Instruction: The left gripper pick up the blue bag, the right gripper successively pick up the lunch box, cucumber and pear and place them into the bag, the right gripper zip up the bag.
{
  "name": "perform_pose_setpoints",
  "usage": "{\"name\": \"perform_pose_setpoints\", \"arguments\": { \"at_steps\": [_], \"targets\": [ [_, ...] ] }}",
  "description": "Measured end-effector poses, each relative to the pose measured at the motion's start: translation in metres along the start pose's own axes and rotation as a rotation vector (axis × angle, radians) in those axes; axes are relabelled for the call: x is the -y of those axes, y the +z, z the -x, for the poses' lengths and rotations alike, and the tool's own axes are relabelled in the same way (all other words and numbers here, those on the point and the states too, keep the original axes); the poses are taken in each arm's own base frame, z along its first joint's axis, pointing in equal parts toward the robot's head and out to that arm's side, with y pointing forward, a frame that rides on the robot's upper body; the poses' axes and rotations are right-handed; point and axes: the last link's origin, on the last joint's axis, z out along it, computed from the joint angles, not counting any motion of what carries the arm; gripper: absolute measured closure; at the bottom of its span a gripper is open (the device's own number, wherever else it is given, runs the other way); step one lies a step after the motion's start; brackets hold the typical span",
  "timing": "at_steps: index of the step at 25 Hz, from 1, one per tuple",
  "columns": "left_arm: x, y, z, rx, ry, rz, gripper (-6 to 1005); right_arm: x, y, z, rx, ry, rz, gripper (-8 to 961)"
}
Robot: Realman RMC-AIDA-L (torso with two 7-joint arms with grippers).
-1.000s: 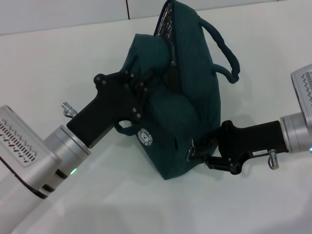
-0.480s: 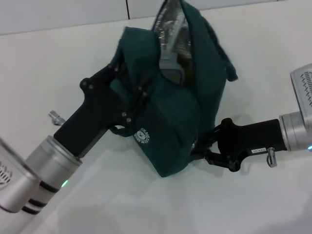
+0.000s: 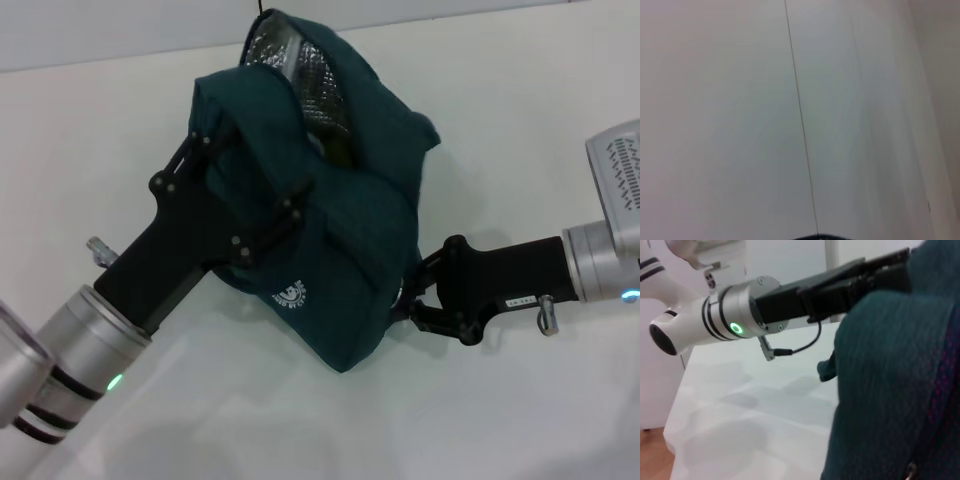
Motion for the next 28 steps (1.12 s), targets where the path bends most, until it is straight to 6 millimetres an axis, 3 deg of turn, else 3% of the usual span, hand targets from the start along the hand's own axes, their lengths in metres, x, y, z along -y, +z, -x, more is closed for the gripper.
{"name": "perform_pose_setpoints", "arguments": {
  "at_steps": [6, 10, 17, 28],
  "targets": [
    [0.014, 0.004, 0.0, 0.021, -0.09, 0.018, 128, 0.002, 0.001, 0.004, 0.032, -0.001, -0.015, 822],
    [0.032, 0.003, 0.002, 0.082, -0.195, 0.054, 122, 0.001, 0.003, 0.005, 0.041, -0.002, -0.014, 823],
    [0.044, -0.011, -0.01, 0.047, -0.246, 0.085, 123, 0.004, 0.008, 0.015, 0.082, -0.01, -0.017, 825],
    [0.064, -0.035, -0.021, 0.041, -0.384, 0.062, 125, -0.003, 0.047, 0.03, 0.068, -0.122, 0.054, 829]
  ]
}}
